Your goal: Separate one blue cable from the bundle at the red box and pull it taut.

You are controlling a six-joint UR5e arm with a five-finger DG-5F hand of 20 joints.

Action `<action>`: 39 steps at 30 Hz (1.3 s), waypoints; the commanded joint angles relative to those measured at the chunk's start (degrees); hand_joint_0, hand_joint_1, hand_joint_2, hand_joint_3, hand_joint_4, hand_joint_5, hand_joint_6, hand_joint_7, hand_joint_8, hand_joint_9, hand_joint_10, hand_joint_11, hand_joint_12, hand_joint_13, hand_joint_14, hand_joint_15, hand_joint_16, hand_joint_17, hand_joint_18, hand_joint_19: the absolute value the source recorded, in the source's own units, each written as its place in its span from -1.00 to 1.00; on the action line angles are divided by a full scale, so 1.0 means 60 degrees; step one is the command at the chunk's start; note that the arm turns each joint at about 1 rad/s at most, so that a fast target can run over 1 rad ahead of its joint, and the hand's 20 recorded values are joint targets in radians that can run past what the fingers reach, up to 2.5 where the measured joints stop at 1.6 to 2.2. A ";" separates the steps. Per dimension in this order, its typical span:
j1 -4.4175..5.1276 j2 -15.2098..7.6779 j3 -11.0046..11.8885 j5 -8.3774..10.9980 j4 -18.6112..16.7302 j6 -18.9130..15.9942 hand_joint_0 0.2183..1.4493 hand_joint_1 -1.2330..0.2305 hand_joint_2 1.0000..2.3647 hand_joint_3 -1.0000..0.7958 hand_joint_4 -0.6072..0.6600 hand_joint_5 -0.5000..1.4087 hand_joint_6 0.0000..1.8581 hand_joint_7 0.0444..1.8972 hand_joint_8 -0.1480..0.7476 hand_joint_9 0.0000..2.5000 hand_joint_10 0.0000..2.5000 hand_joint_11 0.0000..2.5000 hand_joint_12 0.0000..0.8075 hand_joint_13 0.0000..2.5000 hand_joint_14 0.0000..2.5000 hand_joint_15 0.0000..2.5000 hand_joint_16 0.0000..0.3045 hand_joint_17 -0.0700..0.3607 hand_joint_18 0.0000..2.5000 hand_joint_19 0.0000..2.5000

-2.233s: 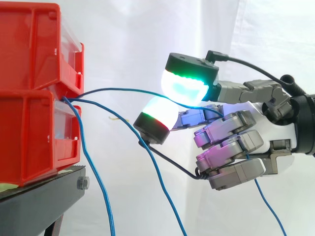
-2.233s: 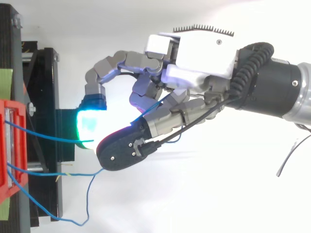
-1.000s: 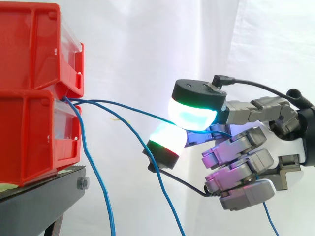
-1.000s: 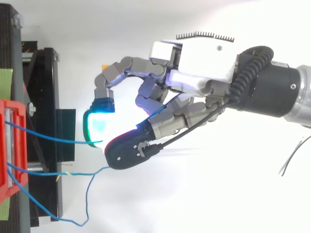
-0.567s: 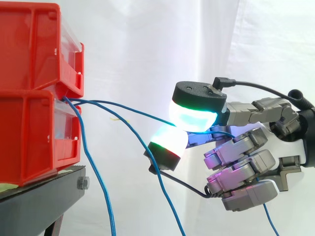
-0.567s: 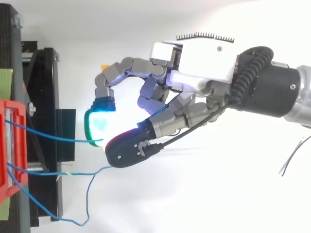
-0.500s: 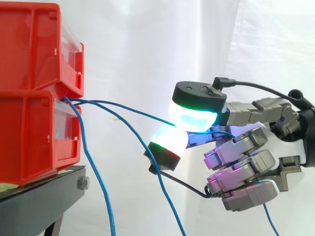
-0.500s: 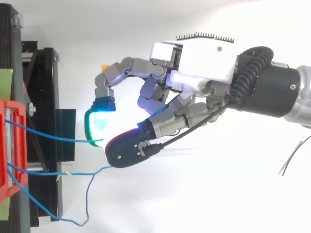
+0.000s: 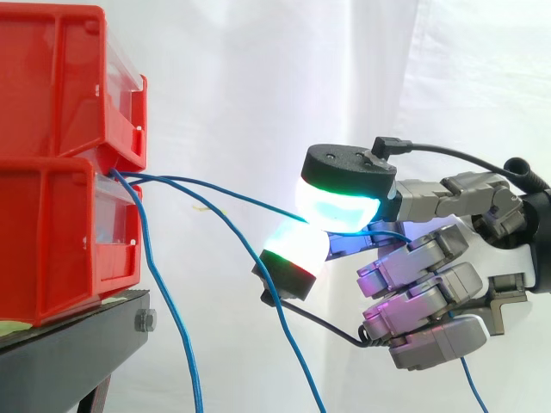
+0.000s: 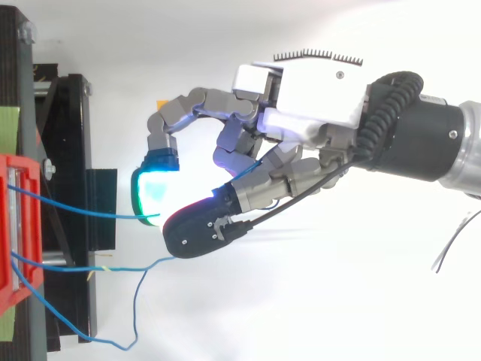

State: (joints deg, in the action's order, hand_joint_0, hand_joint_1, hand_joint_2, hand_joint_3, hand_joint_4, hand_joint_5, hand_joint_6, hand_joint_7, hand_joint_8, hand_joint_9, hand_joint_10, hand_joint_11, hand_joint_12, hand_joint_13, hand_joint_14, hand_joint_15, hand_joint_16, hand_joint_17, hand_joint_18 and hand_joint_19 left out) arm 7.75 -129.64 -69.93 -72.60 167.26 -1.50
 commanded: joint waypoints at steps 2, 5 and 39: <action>0.0011 0.0000 -0.0005 0.0000 0.0000 0.0000 -0.49 -0.38 -0.51 0.12 -0.12 -0.49 -0.08 0.33 0.08 0.12 0.78 0.00 0.13 -0.13 1.00 -0.19 -0.52 0.08 0.17 0.13; -0.0003 0.0000 -0.0005 0.0000 0.0000 0.0000 -0.49 -0.38 -0.50 0.12 -0.13 -0.49 -0.08 0.33 0.08 0.12 0.78 0.02 0.13 -0.13 1.00 -0.19 -0.52 0.08 0.17 0.13; -0.0003 0.0000 -0.0005 0.0015 0.0000 0.0000 -0.48 -0.39 -0.54 0.13 -0.13 -0.49 -0.08 0.34 0.07 0.14 0.71 0.03 0.13 -0.11 1.00 -0.19 -0.54 0.06 0.21 0.17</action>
State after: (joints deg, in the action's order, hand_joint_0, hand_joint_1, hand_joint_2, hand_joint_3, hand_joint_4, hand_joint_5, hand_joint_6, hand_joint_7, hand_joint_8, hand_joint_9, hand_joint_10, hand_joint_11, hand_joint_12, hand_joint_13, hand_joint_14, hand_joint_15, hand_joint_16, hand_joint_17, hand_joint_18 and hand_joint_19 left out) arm 7.75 -129.64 -69.95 -72.51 167.26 -1.49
